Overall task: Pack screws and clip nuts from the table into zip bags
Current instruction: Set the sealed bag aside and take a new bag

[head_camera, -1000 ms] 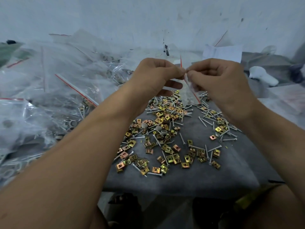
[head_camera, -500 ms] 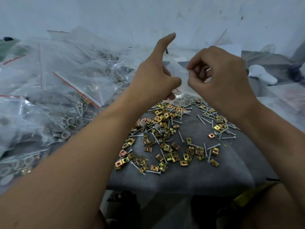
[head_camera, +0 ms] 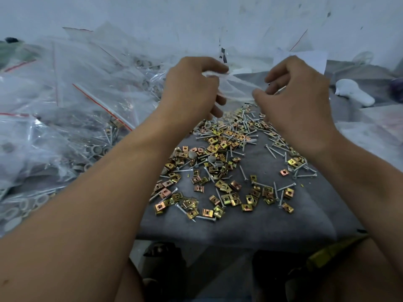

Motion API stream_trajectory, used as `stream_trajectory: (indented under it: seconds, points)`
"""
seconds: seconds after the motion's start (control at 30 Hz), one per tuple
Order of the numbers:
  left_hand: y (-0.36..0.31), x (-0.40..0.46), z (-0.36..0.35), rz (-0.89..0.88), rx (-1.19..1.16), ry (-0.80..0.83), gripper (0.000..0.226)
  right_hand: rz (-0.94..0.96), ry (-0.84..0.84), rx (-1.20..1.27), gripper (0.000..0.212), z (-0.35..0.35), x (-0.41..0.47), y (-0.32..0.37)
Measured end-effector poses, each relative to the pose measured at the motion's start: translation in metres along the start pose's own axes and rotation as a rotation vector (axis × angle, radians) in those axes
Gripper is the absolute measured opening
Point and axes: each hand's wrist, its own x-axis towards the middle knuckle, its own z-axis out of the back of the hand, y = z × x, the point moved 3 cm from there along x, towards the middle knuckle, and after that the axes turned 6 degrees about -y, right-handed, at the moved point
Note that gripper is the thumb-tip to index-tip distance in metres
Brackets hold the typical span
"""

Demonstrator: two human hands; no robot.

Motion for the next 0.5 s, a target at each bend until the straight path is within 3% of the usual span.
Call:
stream_trajectory:
  seconds: [0.17,0.3,0.4,0.5]
  points:
    - [-0.001,-0.004,-0.009,-0.004,-0.071,0.062,0.025,-0.205,-0.071,0.164,0.029,0.006,0.009,-0.012]
    - [-0.005,-0.006,-0.013,0.005,-0.120,0.022,0.021,-0.135,-0.127,0.183,0.041,0.005,0.007,-0.008]
    - [-0.002,-0.006,-0.010,0.041,-0.052,-0.074,0.019,-0.082,-0.055,0.403,0.051,-0.004,0.007,0.001]
    - [0.001,-0.001,0.004,0.102,-0.100,-0.210,0.029,-0.062,0.023,0.382,0.034,-0.004,0.010,-0.004]
